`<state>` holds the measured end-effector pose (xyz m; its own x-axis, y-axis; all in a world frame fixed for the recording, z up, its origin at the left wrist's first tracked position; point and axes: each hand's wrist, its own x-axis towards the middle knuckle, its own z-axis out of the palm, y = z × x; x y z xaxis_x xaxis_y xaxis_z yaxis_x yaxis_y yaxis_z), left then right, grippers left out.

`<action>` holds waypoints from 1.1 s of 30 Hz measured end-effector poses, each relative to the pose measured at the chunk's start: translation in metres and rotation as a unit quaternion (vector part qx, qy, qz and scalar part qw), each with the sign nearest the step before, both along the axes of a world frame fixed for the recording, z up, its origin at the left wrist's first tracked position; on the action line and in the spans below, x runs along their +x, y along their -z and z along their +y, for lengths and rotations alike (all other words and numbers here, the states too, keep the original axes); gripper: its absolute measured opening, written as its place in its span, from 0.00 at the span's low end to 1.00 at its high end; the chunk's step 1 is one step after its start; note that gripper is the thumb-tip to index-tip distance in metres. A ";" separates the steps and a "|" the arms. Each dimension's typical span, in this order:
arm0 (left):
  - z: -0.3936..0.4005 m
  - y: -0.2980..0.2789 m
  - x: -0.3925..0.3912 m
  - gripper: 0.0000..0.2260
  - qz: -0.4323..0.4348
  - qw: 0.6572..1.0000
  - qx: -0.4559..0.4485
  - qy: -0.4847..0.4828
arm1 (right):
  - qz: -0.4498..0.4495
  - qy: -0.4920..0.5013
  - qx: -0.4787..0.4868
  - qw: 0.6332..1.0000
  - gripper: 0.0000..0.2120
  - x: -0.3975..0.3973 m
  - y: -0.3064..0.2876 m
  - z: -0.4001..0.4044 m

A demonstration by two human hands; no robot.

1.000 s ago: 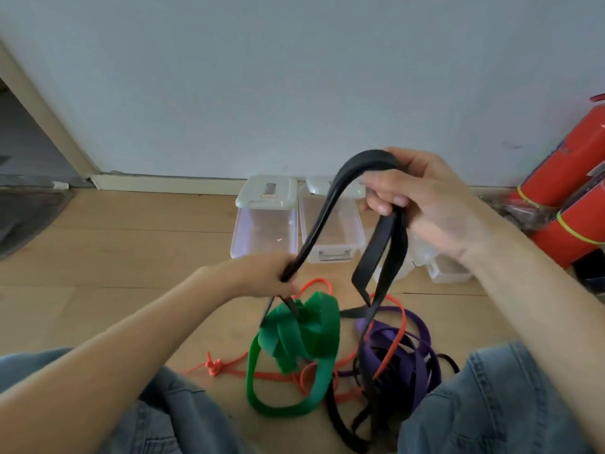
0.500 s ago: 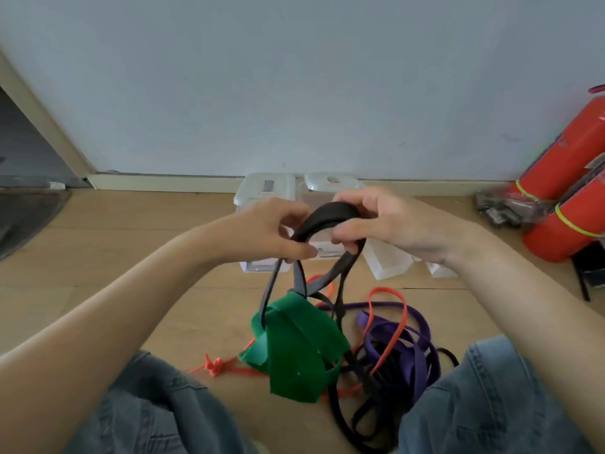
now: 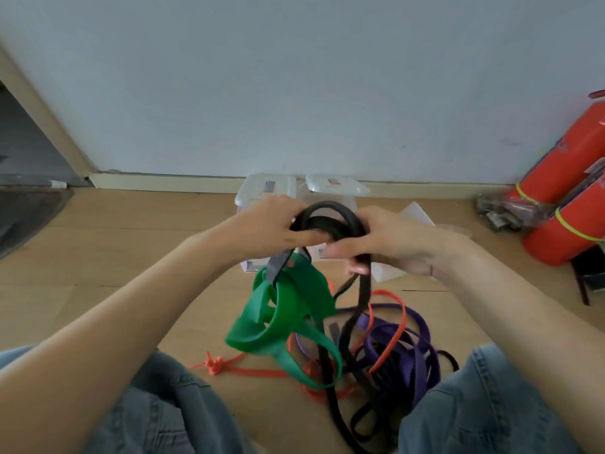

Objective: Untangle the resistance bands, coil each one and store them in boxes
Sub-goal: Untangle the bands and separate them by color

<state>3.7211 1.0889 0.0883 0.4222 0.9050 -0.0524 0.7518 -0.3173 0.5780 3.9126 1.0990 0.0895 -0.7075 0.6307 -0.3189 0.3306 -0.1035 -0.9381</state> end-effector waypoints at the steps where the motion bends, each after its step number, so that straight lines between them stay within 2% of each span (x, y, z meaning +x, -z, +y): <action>1: 0.002 0.002 -0.005 0.11 -0.013 0.998 -0.051 0.021 | 0.018 0.030 0.000 0.999 0.02 -0.001 -0.002 0.002; 2: 0.001 0.005 -0.010 0.14 -0.033 0.989 -0.132 0.049 | 0.029 0.049 0.007 0.998 0.03 0.001 -0.005 0.005; 3: -0.001 0.009 -0.014 0.22 -0.052 0.974 -0.210 0.074 | 0.034 0.058 0.021 0.998 0.04 0.004 -0.008 0.007; 5: -0.004 0.022 -0.016 0.31 -0.055 0.959 -0.257 0.104 | 0.050 0.074 0.046 0.995 0.08 0.008 -0.012 0.009; 7: -0.004 0.041 -0.011 0.31 -0.059 0.972 -0.204 0.099 | 0.067 0.104 0.060 0.991 0.11 0.014 -0.014 0.011; 9: -0.009 0.050 -0.002 0.26 -0.075 0.987 -0.128 0.070 | 0.085 0.124 0.073 0.986 0.11 0.019 -0.014 0.013; 11: -0.010 0.056 0.005 0.25 -0.054 0.996 -0.035 0.057 | 0.107 0.140 0.083 0.981 0.10 0.024 -0.014 0.013; 13: -0.010 0.053 0.005 0.26 -0.028 0.999 0.007 0.042 | 0.112 0.157 0.094 0.977 0.10 0.028 -0.014 0.011; 16: 0.000 0.039 -0.013 0.21 -0.018 1.000 0.006 -0.004 | 0.042 0.200 0.130 0.970 0.19 0.038 -0.016 0.012; 18: 0.003 0.032 -0.023 0.20 0.048 0.998 0.028 -0.022 | -0.029 0.235 0.174 0.956 0.25 0.043 -0.016 0.014; 21: 0.004 0.028 -0.023 0.24 0.194 0.977 0.088 -0.012 | -0.151 0.236 0.304 0.911 0.20 0.041 -0.010 0.018; 23: 0.006 0.026 -0.025 0.26 0.202 0.977 0.065 -0.016 | -0.210 0.217 0.373 0.877 0.16 0.038 -0.009 0.021; 27: 0.010 0.023 -0.039 0.27 0.197 0.979 0.040 -0.032 | -0.264 0.197 0.427 0.842 0.14 0.039 -0.003 0.025; 29: 0.008 0.024 -0.037 0.24 0.137 0.990 0.015 -0.035 | -0.278 0.198 0.447 0.827 0.13 0.040 0.000 0.027; 31: 0.007 0.020 -0.034 0.20 0.026 0.998 -0.038 -0.052 | -0.280 0.204 0.458 0.819 0.14 0.041 0.001 0.028; 33: 0.009 0.012 -0.035 0.19 -0.075 0.988 -0.091 -0.095 | -0.250 0.219 0.439 0.835 0.14 0.043 0.000 0.029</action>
